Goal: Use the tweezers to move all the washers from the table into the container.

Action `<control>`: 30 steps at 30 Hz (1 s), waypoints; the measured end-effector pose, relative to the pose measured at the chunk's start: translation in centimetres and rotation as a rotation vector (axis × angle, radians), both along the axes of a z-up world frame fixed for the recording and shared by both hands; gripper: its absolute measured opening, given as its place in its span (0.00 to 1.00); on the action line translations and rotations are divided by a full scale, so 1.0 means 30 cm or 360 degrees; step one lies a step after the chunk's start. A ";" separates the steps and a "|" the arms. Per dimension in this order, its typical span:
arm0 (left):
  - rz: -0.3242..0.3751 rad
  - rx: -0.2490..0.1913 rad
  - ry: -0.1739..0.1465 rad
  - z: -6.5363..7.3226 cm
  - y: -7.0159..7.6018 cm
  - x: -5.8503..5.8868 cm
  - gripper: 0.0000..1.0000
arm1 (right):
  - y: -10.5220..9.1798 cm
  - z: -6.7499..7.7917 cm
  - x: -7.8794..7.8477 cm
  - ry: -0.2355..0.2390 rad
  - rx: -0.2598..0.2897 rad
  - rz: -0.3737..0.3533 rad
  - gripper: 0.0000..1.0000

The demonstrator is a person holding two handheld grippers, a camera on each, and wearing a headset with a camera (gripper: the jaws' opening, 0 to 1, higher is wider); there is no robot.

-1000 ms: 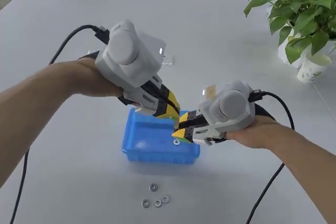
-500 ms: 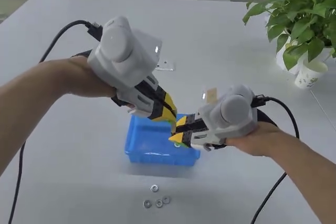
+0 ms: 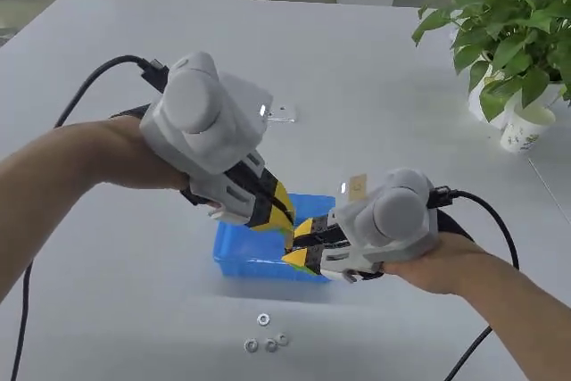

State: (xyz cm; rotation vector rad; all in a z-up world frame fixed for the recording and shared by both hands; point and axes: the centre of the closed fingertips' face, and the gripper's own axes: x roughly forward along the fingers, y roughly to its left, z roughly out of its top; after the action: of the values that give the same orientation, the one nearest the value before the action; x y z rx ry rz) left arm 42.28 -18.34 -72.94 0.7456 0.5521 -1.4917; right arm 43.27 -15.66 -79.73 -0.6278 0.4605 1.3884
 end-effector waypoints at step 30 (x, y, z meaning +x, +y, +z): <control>0.0016 0.0080 0.0056 -0.127 0.063 -0.121 0.06 | 0.064 -0.114 -0.136 0.0054 -0.0008 0.0087 0.12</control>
State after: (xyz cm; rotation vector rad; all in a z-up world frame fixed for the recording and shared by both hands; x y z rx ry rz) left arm 38.65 -16.47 -76.74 0.7558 0.6212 -1.4886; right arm 39.19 -13.73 -83.16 -0.6259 0.4773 1.4518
